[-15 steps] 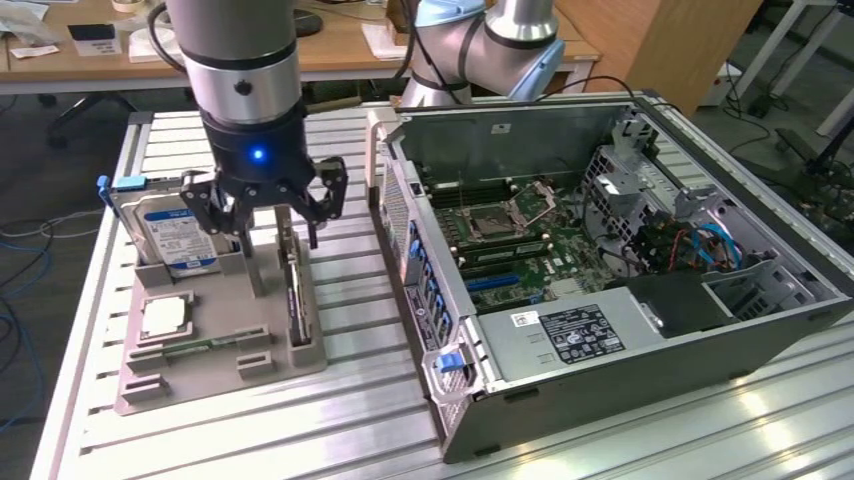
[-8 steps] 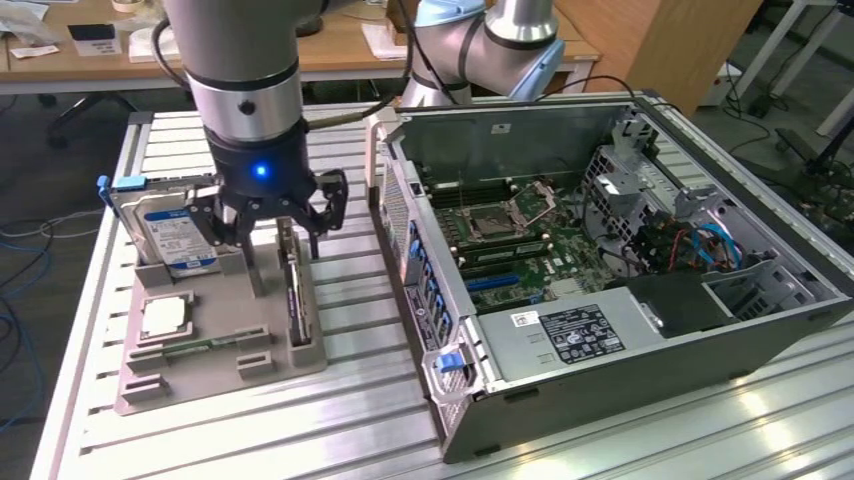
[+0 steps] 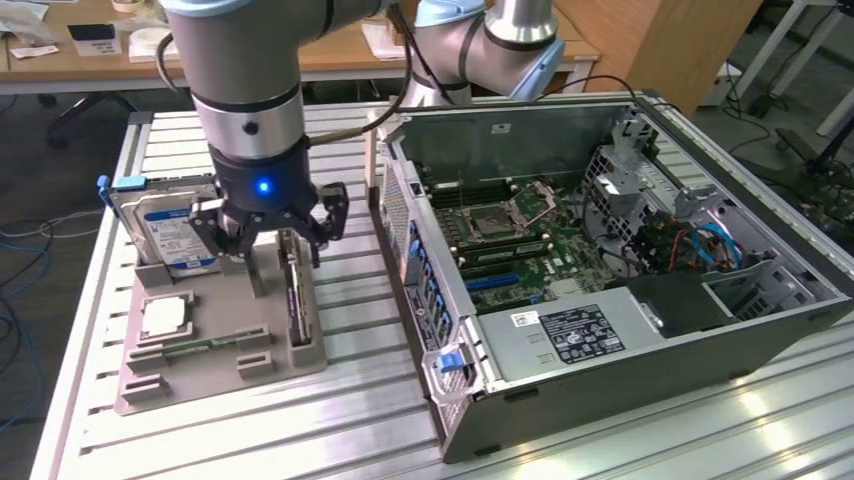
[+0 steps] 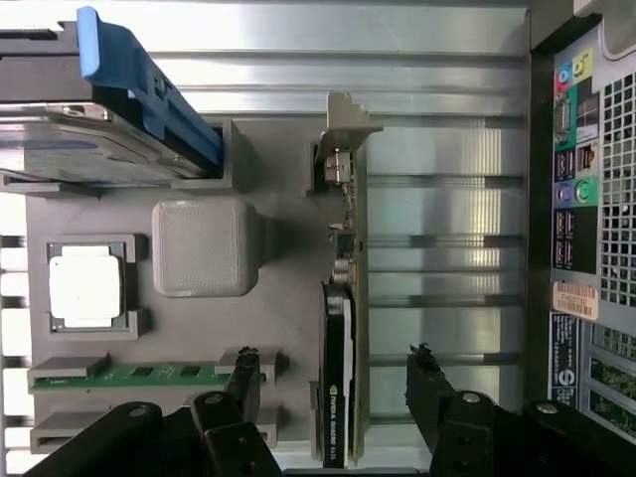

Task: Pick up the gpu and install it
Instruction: 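Pick up the gpu and move the gpu toward the slot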

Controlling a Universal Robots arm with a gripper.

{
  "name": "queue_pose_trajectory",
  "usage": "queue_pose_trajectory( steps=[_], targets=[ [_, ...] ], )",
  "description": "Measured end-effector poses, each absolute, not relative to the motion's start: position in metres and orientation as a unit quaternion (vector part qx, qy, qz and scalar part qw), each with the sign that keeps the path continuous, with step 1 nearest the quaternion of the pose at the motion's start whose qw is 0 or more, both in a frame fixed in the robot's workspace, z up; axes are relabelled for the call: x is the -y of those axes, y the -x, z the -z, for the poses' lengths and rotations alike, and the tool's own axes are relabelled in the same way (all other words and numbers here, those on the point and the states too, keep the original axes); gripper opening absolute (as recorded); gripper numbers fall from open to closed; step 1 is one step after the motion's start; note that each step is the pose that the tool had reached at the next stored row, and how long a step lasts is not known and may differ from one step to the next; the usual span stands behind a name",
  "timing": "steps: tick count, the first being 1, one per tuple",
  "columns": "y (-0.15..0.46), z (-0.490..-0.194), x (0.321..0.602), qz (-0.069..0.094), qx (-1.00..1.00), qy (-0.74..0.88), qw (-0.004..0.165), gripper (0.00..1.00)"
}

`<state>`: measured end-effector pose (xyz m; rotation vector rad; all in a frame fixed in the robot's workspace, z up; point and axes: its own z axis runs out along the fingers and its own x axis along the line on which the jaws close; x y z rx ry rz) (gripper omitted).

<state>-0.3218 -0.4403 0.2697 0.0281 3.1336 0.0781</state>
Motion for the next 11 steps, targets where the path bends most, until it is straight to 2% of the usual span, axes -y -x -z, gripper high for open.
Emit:
queue_pose_trajectory(
  steps=[11],
  targets=[
    [0.322,-0.25,0.438,-0.024,-1.0,-0.009,0.002,0.7]
  ],
)
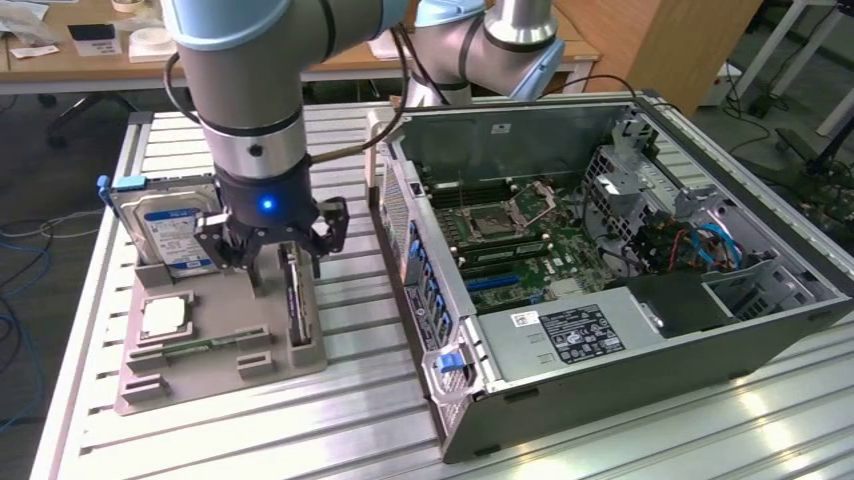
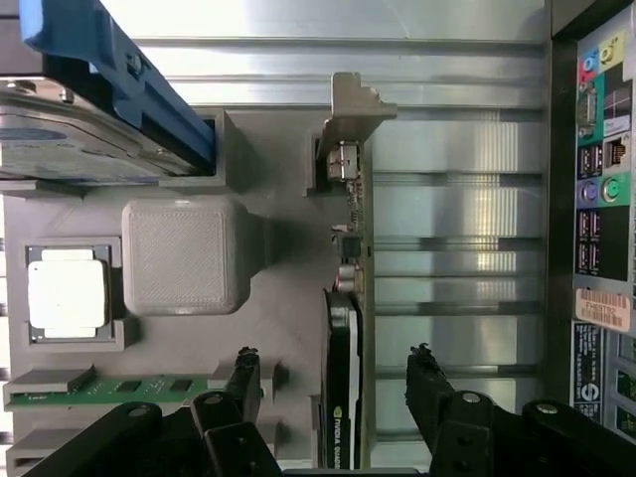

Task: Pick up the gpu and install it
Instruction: 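Pick up the gpu and move the gpu toward the slot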

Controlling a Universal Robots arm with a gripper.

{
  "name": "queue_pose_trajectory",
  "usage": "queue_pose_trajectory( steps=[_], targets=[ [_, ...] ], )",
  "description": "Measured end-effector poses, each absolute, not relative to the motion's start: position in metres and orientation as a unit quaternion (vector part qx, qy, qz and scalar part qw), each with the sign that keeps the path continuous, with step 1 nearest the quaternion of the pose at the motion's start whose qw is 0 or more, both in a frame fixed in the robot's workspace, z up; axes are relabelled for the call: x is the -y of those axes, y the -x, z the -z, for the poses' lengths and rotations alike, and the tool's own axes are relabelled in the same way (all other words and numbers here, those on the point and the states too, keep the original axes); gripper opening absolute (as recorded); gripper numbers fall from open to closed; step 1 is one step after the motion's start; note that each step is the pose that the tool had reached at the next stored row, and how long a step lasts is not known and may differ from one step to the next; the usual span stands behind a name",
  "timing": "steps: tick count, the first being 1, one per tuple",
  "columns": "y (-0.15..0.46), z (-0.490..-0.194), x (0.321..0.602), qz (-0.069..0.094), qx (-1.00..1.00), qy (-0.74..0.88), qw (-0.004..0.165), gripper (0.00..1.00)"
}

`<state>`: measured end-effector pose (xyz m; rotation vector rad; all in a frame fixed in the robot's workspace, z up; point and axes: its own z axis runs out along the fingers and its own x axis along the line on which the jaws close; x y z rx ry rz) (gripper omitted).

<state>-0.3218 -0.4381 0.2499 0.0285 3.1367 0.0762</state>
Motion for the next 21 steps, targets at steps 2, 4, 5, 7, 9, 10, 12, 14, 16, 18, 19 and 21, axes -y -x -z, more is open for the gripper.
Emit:
queue_pose_trajectory(
  steps=[2,4,5,7,9,10,12,14,16,18,19,21],
  targets=[
    [0.322,-0.246,0.437,-0.024,-1.0,-0.009,0.001,0.7],
    [0.322,-0.243,0.437,-0.024,-1.0,-0.009,0.001,0.7],
    [0.322,-0.241,0.437,-0.024,-1.0,-0.009,0.001,0.7],
    [0.322,-0.237,0.437,-0.024,-1.0,-0.009,0.001,0.7],
    [0.322,-0.234,0.437,-0.024,-1.0,-0.009,0.001,0.7],
    [0.322,-0.232,0.437,-0.024,-1.0,-0.009,0.001,0.7],
    [0.322,-0.228,0.437,-0.024,-1.0,-0.009,0.001,0.7],
    [0.322,-0.225,0.437,-0.024,-1.0,-0.009,0.001,0.7],
    [0.322,-0.221,0.437,-0.024,-1.0,-0.009,0.001,0.7],
    [0.322,-0.217,0.437,-0.024,-1.0,-0.009,0.0,0.7],
    [0.322,-0.216,0.437,-0.024,-1.0,-0.009,0.0,0.7],
    [0.322,-0.212,0.437,-0.024,-1.0,-0.009,0.0,0.7]
  ],
)
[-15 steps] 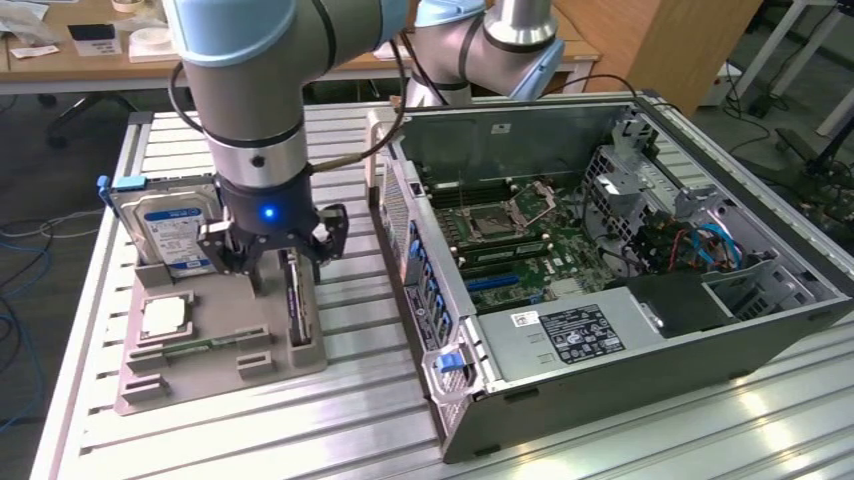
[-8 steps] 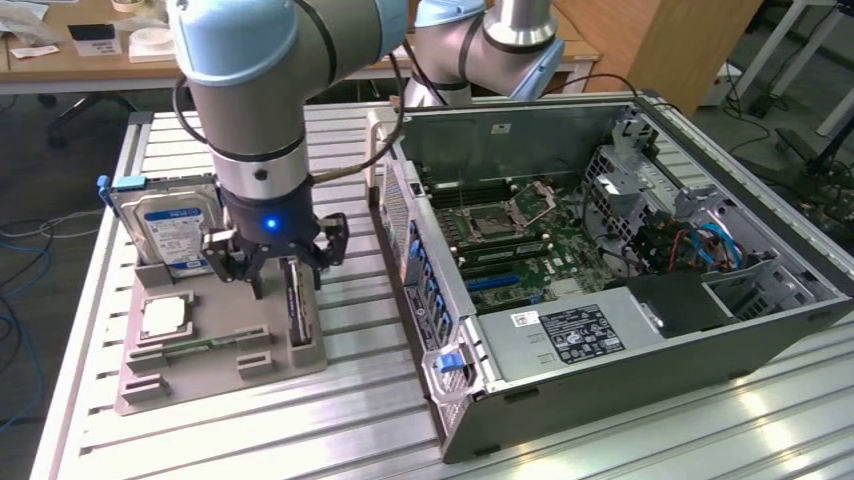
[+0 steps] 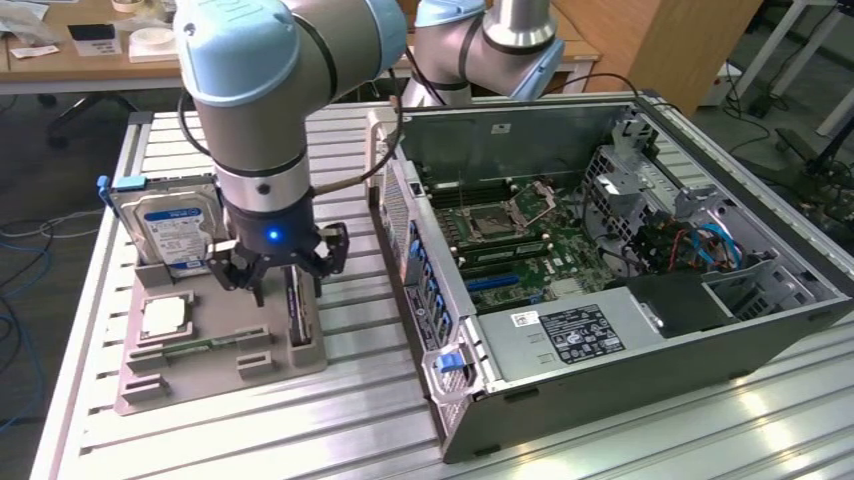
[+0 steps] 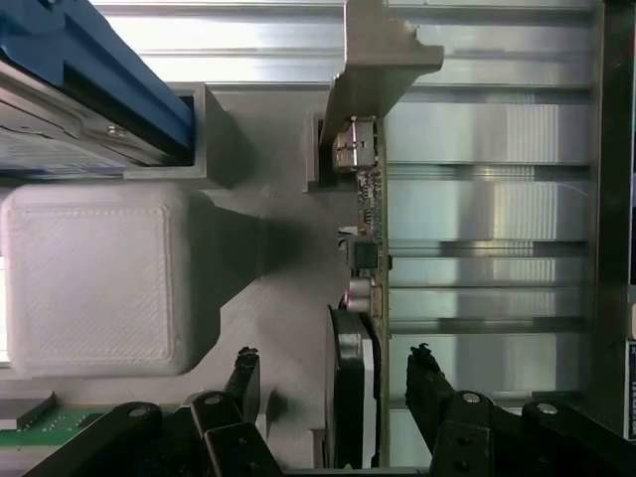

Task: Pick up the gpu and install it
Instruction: 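Pick up the gpu and move the gpu toward the slot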

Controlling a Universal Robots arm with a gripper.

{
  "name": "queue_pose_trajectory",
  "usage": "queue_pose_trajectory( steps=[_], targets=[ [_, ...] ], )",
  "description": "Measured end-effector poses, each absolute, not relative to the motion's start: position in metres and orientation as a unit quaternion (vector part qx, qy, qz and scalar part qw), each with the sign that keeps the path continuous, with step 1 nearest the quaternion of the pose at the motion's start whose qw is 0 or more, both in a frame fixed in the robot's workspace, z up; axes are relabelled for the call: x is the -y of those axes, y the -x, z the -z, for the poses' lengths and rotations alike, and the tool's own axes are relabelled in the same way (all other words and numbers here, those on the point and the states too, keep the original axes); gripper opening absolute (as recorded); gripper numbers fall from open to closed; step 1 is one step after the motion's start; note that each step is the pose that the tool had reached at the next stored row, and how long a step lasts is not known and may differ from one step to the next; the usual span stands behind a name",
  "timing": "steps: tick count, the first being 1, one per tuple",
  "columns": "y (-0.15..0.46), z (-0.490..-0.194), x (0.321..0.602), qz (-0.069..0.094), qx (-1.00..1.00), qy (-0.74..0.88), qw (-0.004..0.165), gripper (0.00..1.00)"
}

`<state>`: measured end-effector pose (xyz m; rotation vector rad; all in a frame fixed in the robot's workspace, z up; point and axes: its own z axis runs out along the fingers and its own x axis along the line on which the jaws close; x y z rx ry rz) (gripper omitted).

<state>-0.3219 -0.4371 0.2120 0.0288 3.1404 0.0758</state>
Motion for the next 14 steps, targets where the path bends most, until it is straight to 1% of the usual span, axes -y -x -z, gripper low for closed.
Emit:
queue_pose_trajectory(
  steps=[4,14],
  targets=[
    [0.3204,-0.2069,0.4372,-0.024,-1.0,-0.009,0.0,0.7],
    [0.3179,-0.2057,0.4371,-0.024,-1.0,-0.009,0.0,0.7]
  ],
)
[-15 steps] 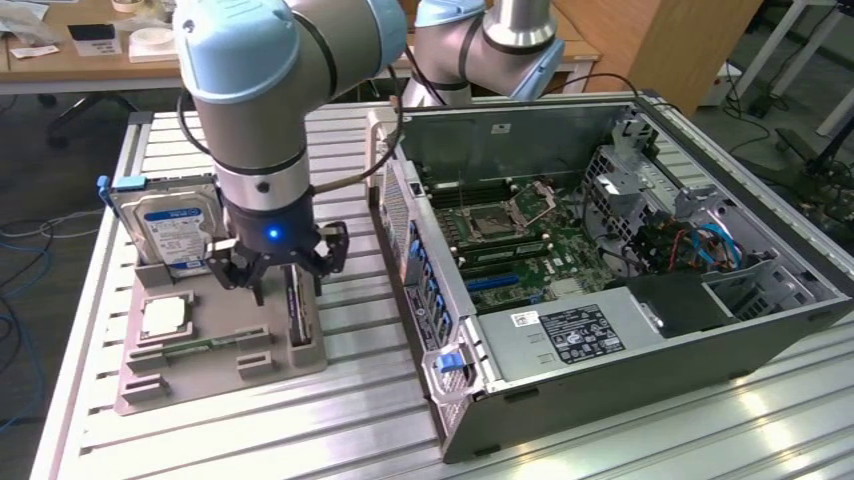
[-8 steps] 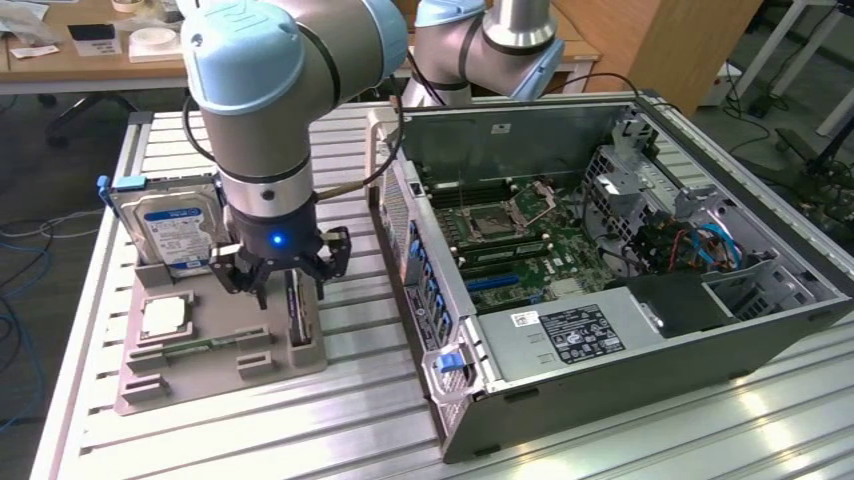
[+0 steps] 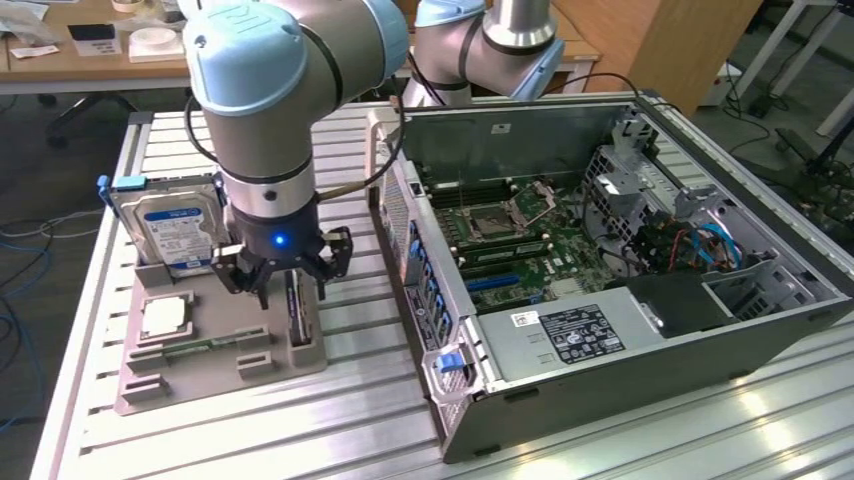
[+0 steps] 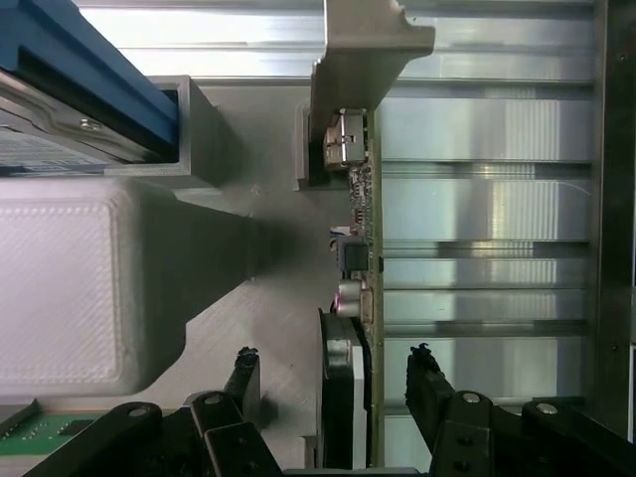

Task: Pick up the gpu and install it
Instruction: 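Pick up the gpu and move the gpu toward the slot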

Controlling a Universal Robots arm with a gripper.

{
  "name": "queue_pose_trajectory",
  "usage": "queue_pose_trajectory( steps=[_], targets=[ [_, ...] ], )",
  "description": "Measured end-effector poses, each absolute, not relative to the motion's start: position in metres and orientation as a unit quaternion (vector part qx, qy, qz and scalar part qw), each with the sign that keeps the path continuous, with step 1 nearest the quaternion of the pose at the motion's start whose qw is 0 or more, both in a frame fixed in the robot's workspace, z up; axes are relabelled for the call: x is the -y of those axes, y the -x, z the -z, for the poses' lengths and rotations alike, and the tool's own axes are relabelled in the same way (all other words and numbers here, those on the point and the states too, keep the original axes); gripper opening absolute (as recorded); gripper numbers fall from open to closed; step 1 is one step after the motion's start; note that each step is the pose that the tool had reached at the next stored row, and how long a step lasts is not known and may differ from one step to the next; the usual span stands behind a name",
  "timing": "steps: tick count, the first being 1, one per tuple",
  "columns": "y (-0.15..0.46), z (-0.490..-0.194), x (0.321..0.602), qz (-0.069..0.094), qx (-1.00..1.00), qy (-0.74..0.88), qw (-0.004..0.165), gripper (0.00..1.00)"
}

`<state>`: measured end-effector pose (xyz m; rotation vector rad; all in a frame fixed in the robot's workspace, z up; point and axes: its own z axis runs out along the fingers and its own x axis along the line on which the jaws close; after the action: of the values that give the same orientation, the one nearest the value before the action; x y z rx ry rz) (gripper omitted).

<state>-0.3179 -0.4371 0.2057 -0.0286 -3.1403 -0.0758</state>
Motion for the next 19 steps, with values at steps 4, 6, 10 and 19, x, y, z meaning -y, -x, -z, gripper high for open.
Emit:
queue_pose_trajectory(
  steps=[4,6,10,19],
  targets=[
    [0.3179,-0.2056,0.4371,0.024,1.0,0.009,0.0,0.7],
    [0.3179,-0.2056,0.4371,0.024,1.0,0.009,0.0,0.7],
    [0.3172,-0.2049,0.4371,0.024,1.0,0.009,0.0,0.7],
    [0.3171,-0.2042,0.4348,0.024,1.0,0.009,0.0,0.7]
  ],
)
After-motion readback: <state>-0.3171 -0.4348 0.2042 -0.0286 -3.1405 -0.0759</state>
